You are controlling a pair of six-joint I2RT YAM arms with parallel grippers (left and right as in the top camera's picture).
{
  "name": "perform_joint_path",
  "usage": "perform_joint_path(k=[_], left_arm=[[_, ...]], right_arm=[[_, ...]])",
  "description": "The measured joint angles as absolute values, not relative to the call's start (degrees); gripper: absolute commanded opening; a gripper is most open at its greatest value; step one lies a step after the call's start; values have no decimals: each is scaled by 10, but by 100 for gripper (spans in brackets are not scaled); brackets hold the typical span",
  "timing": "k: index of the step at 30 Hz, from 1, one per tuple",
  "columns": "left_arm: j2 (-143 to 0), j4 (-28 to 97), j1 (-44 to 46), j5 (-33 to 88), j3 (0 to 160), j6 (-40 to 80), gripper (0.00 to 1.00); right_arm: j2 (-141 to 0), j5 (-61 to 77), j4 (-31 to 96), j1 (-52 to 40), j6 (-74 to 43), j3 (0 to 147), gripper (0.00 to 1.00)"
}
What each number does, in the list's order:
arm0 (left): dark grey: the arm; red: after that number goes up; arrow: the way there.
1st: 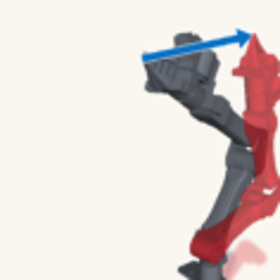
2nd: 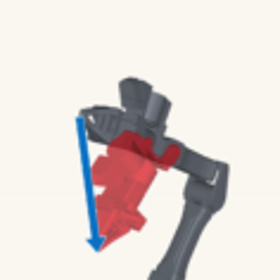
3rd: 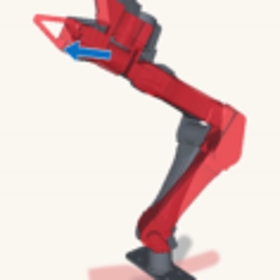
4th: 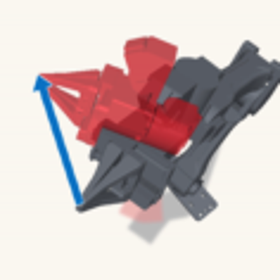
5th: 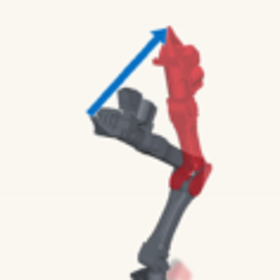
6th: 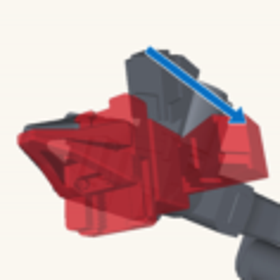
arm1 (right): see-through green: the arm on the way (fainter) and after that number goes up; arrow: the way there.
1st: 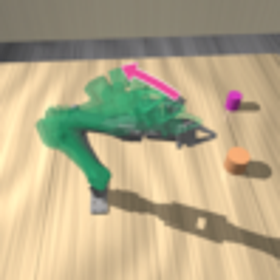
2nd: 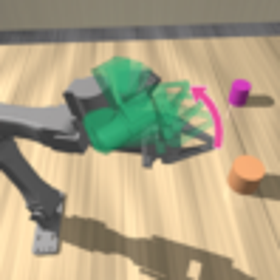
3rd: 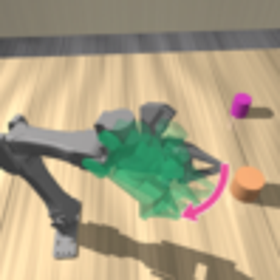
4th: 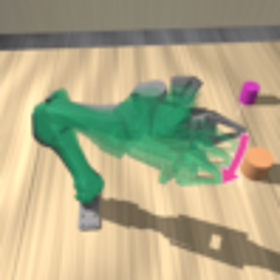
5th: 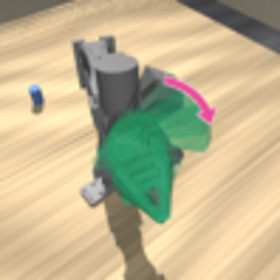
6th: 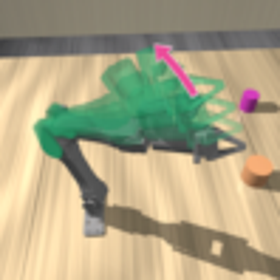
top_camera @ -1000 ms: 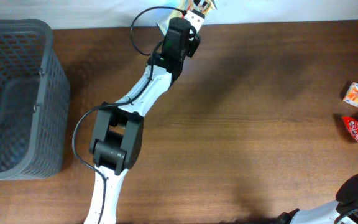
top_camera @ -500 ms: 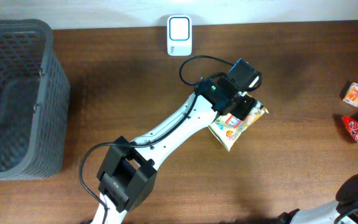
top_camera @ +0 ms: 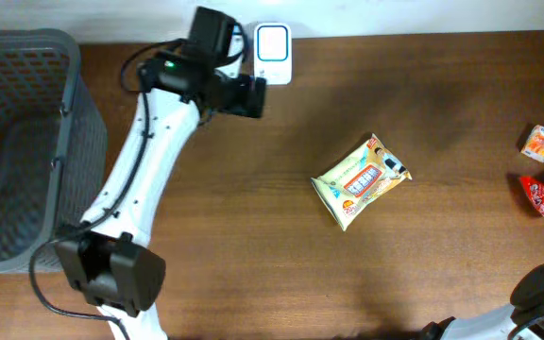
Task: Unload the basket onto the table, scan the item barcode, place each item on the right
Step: 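Lower the yellow pack right of center and release it, then grasp the yellow pack with the right gripper and drag it right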
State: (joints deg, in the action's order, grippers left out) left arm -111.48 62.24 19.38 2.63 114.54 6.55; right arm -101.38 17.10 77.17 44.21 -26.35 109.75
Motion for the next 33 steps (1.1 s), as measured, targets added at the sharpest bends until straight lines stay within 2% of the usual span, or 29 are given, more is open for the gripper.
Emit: perform_joint_path(k=[7,10,14,19,21,24,25,27,28,29,32,33], left_arm=[[-1115,631,188,29,1145,65,99],[-1115,631,188,30,1145,65,99],[-1115,632,188,30,1145,65,99],[-1115,630,188,30,1145,65,99],[-1115,631,188,30,1145,65,99],[-1115,632,188,31,1145,65,99],[-1115,632,188,31,1145,65,99],[-1115,631,188,31,1145,65,99],[-1115,631,188,31,1145,65,99],[-1115,632,188,31,1145,65,99],[-1115,632,188,31,1145,65,99],[-1115,632,188,31,1145,65,99]], right_arm=[[-1014,245,868,429,-262,1097,98],[-1014,228,890,343,-233,1092,98],[-1018,193,828,184,-221,1039,99],[-1018,141,762,77,-220,1013,99],[-1018,123,729,39,-223,943,99],[-1022,117,623,-5,-290,797,100],[-1023,130,589,-10,-319,769,98],[-1027,160,471,-21,-347,663,83],[-1028,169,448,-22,-355,646,79],[-1028,177,427,-23,-359,631,66],[-1028,178,413,-23,-385,625,47],[-1028,174,413,-23,-389,625,45]])
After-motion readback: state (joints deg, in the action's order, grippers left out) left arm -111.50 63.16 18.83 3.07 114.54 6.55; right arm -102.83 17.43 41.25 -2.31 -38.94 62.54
